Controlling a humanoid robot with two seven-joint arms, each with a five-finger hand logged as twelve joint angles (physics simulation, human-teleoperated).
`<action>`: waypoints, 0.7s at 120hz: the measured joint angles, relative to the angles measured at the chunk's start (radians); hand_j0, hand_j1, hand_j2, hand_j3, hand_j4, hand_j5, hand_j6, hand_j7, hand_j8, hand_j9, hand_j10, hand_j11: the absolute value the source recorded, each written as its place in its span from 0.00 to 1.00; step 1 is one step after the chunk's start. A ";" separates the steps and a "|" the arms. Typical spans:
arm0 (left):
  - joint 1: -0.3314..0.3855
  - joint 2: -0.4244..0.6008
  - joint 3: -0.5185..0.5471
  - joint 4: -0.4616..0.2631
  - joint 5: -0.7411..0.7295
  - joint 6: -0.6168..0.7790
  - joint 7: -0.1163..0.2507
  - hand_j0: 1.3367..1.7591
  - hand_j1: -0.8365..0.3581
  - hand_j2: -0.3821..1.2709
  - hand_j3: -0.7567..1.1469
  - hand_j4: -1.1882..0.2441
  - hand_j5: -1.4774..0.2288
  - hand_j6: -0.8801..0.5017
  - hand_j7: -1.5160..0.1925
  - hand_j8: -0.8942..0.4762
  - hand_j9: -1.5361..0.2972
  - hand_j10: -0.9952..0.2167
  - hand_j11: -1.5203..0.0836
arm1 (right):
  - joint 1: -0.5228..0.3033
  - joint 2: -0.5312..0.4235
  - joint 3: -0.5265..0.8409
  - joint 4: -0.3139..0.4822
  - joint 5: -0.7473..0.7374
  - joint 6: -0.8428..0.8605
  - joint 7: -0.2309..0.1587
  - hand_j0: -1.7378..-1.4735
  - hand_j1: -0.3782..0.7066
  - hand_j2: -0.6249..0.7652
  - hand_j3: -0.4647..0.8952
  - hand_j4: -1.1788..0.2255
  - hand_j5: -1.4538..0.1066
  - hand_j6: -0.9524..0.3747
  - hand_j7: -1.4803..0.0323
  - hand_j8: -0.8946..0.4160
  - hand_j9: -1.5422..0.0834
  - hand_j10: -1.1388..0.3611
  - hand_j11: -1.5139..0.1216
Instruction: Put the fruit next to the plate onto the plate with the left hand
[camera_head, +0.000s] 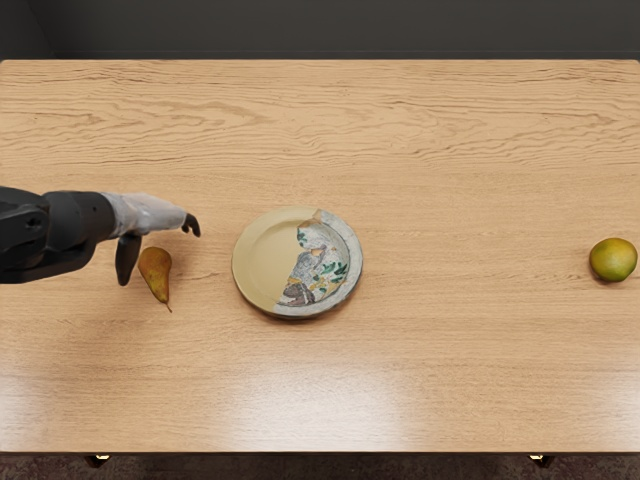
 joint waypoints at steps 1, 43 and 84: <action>0.000 0.000 0.001 -0.001 0.000 0.002 0.000 0.76 0.76 0.26 0.40 0.66 0.69 0.46 0.71 0.48 0.67 0.63 0.76 | 0.000 0.000 0.000 0.000 0.000 0.000 0.000 0.30 0.03 0.45 0.34 0.84 0.93 0.72 0.98 0.68 0.95 0.76 0.93; 0.005 0.004 0.041 -0.016 0.026 0.062 -0.016 0.76 0.74 0.26 0.40 0.65 0.67 0.45 0.69 0.46 0.66 0.61 0.74 | 0.000 0.000 0.000 0.000 0.000 0.000 0.000 0.30 0.03 0.45 0.34 0.84 0.93 0.72 0.98 0.68 0.95 0.76 0.93; 0.013 0.012 0.096 -0.016 0.048 0.146 -0.029 0.76 0.72 0.27 0.40 0.64 0.66 0.44 0.68 0.45 0.65 0.59 0.73 | 0.000 0.000 0.000 0.000 0.000 0.000 0.000 0.30 0.03 0.45 0.34 0.84 0.93 0.72 0.98 0.68 0.95 0.76 0.93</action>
